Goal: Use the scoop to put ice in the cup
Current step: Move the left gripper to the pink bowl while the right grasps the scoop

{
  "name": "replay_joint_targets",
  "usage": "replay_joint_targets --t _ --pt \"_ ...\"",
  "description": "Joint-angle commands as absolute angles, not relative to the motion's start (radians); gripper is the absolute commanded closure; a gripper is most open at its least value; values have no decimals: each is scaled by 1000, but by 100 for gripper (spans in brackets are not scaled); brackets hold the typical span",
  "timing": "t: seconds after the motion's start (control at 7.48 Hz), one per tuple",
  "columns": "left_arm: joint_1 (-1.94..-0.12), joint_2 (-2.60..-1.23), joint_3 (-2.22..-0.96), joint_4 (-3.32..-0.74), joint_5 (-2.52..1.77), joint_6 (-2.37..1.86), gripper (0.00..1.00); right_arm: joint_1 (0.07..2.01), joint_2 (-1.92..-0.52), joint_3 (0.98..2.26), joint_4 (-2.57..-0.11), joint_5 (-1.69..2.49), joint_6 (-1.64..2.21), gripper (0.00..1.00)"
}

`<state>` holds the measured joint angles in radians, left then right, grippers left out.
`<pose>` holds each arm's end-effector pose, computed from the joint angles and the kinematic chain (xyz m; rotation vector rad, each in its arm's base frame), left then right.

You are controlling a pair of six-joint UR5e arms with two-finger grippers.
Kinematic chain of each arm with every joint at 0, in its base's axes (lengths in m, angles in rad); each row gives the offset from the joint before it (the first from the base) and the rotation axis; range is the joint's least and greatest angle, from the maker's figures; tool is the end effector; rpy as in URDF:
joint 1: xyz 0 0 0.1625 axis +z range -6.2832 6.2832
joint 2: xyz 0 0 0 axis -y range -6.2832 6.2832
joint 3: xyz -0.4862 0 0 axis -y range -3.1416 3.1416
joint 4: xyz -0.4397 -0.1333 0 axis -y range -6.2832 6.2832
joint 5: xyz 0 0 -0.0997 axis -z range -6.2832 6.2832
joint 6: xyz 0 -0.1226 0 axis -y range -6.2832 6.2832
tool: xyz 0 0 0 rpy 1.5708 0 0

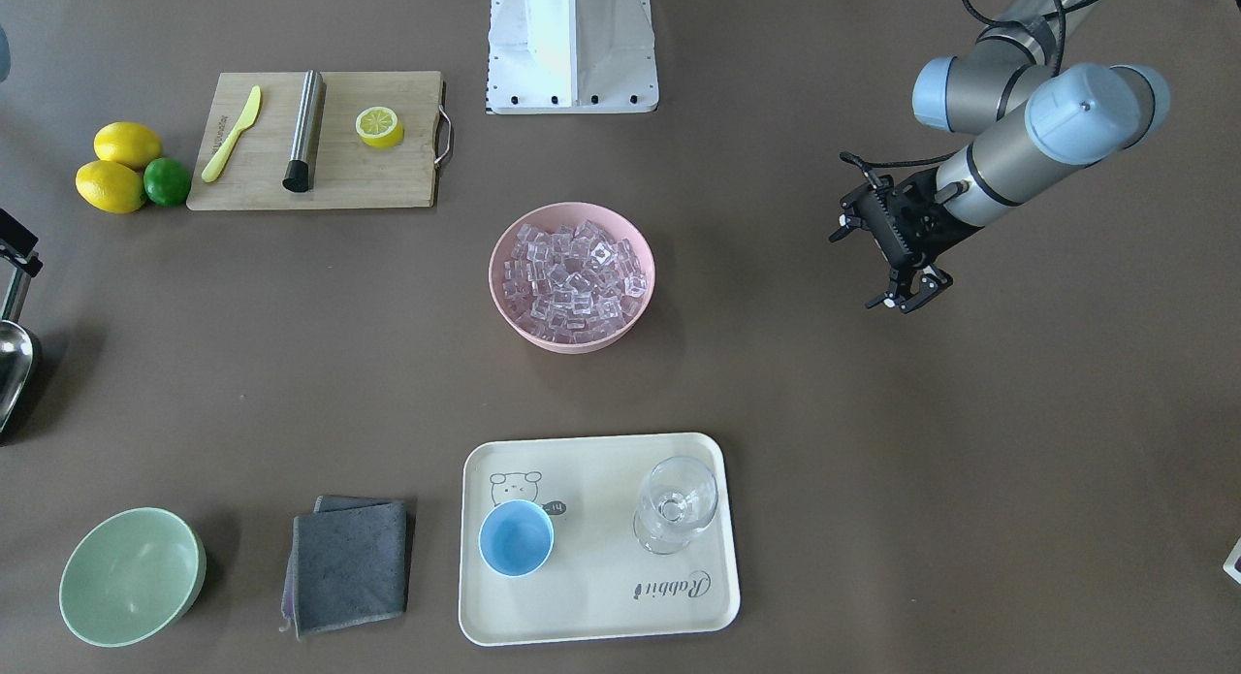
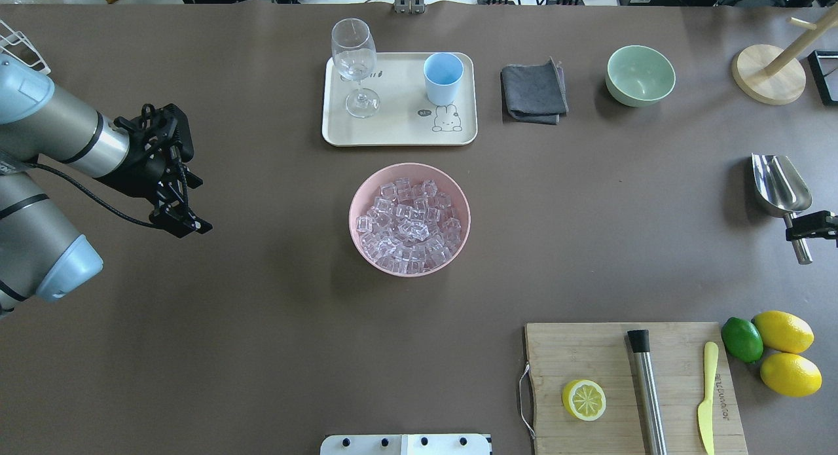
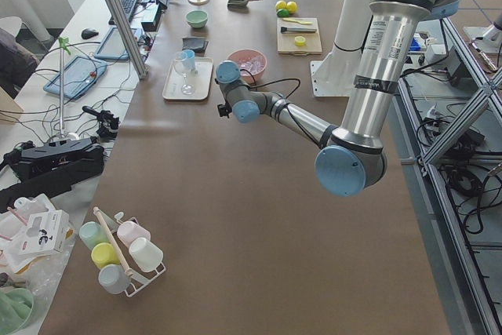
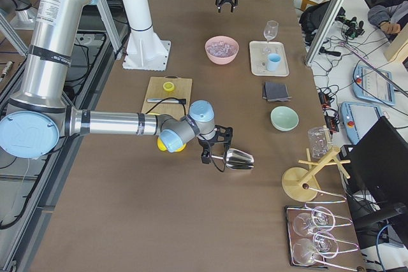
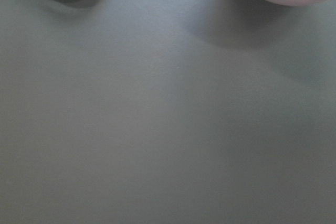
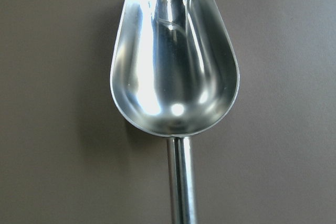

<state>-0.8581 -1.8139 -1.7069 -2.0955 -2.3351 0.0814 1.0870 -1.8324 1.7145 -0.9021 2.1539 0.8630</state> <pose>0.3927 -0.5286 0.4480 0.6244 0.9880 1.0508 -0.1508 -0.4284 0.7189 0.0639 -0.7782 0.1992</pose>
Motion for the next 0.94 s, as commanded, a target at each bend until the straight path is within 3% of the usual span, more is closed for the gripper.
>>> replay_joint_targets --t 0.0,0.53,0.8 --pt "-799 -1818 -1700 -2199 -2283 83 1 1063 -1836 1707 -902 2151 861 13" --pt "-730 -1919 -1635 -2255 -2202 173 1 1037 -1825 1690 -900 2120 859 17" --pt "-642 -1922 -1634 -2351 -2088 173 1 1032 -1825 1692 -900 2126 859 27"
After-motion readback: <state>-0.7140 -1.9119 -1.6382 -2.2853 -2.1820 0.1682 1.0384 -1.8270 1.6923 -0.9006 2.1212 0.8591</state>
